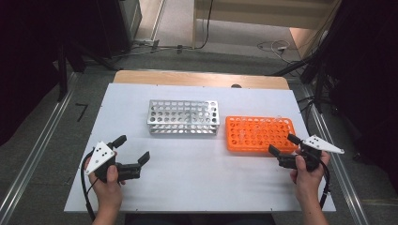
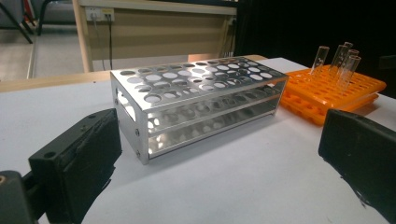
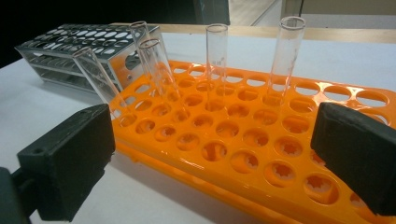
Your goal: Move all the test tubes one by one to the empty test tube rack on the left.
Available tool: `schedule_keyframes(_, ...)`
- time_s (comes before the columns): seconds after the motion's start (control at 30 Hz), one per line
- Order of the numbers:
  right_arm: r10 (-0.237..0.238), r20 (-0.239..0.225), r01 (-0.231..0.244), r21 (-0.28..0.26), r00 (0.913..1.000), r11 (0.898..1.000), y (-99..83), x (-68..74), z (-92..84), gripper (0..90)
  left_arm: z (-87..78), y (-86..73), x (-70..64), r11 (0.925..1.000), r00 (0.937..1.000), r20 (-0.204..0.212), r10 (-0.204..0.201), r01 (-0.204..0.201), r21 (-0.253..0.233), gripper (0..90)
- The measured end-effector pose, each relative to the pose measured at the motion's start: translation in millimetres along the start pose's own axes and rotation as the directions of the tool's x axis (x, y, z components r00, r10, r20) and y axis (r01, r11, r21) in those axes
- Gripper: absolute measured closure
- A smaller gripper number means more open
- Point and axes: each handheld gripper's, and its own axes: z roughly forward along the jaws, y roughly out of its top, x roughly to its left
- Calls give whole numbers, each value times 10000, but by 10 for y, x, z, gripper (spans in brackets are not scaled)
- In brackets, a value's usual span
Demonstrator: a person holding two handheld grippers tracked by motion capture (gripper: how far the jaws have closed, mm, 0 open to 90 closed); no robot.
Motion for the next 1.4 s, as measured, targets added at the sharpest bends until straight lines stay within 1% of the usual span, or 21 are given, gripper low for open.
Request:
schedule_keyframes(0.2, 167, 323, -175, 237, 9993, 9996, 58, -19, 26, 6, -26, 22, 15, 9995, 9995, -62, -294, 294, -133, 0)
schedule_keyframes(0.23, 370, 402, -374, 98, 9985, 9993, 96, -55, 32, 36, -28, 29, 21, 9990, 9991, -2, -422, 422, -143, 0)
schedule_keyframes(0.3, 482, 519, -489, 131, 9975, 9987, 149, -91, 47, 44, -27, 44, 26, 9971, 9973, 117, -728, 730, -205, 0)
schedule_keyframes(0.37, 489, 606, -499, 166, 9970, 9986, 179, -108, 60, 55, -30, 63, 20, 9967, 9969, 136, -773, 776, -218, 0)
schedule_keyframes(0.4, 437, 847, -466, 328, 9955, 9984, 233, -138, 99, 92, -31, 73, 14, 9973, 9974, 119, -705, 707, -177, 0)
schedule_keyframes(0.5, 481, 852, -518, 417, 9952, 9978, 273, -165, 148, 140, -21, 93, -9, 9982, 9983, 99, -570, 572, -162, 0)
schedule_keyframes(0.53, 481, 753, -521, 522, 9960, 9973, 302, -194, 208, 198, -14, 96, -18, 9987, 9987, 109, -505, 506, -108, 0)
schedule_keyframes(0.6, 528, 960, -599, 725, 9940, 9956, 322, -225, 286, 247, -9, 97, -21, 9988, 9988, 119, -485, 486, -57, 0)
schedule_keyframes(0.63, 528, 960, -599, 725, 9940, 9956, 322, -225, 286, 247, -3, 100, -21, 9982, 9980, 173, -602, 602, -21, 0)
schedule_keyframes(0.67, 617, 1149, -715, 838, 9915, 9939, 327, -255, 353, 315, -1, 106, -21, 9971, 9968, 256, -763, 763, 15, 0)
schedule_keyframes(0.7, 712, 1401, -850, 951, 9876, 9918, 331, -270, 384, 357, -3, 114, -27, 9969, 9964, 311, -789, 789, -3, 0)
schedule_keyframes(0.73, 857, 1539, -1021, 1022, 9844, 9895, 333, -289, 410, 393, -8, 134, -53, 9980, 9975, 332, -625, 626, -9, 0)
schedule_keyframes(0.8, 1109, 1696, -1295, 1031, 9793, 9862, 338, -328, 451, 474, -3, 146, -75, 9983, 9976, 397, -572, 574, -32, 0)
schedule_keyframes(0.9, 1606, 1692, -1842, 1345, 9724, 9736, 369, -370, 532, 538, 15, 148, -100, 9989, 9978, 465, -475, 474, 36, 0)
schedule_keyframes(0.93, 1638, 1638, -1875, 1419, 9728, 9720, 376, -376, 559, 556, 23, 145, -104, 9992, 9981, 476, -393, 388, 103, 0)
schedule_keyframes(1.03, 1386, 1837, -1687, 1601, 9732, 9726, 379, -351, 630, 605, 37, 136, -115, 9991, 9981, 471, -385, 376, 212, 0)
schedule_keyframes(1.13, 1160, 2082, -1559, 1866, 9712, 9700, 355, -327, 696, 650, 51, 130, -136, 9993, 9982, 524, -294, 282, 238, 0)
schedule_keyframes(1.17, 1133, 2167, -1545, 1841, 9696, 9707, 347, -322, 705, 665, 51, 130, -136, 9993, 9982, 524, -294, 282, 238, 0)
schedule_keyframes(1.23, 1098, 2129, -1501, 1833, 9709, 9715, 345, -314, 716, 696, 58, 127, -151, 9993, 9983, 541, -231, 215, 308, 0)
schedule_keyframes(1.33, 600, 2346, -1061, 1890, 9702, 9762, 336, -272, 730, 729, 66, 124, -161, 9992, 9982, 571, -197, 177, 351, 0)
schedule_keyframes(1.4, 527, 2410, -990, 1844, 9691, 9778, 330, -263, 734, 735, 71, 124, -170, 9992, 9981, 593, -165, 142, 383, 0)
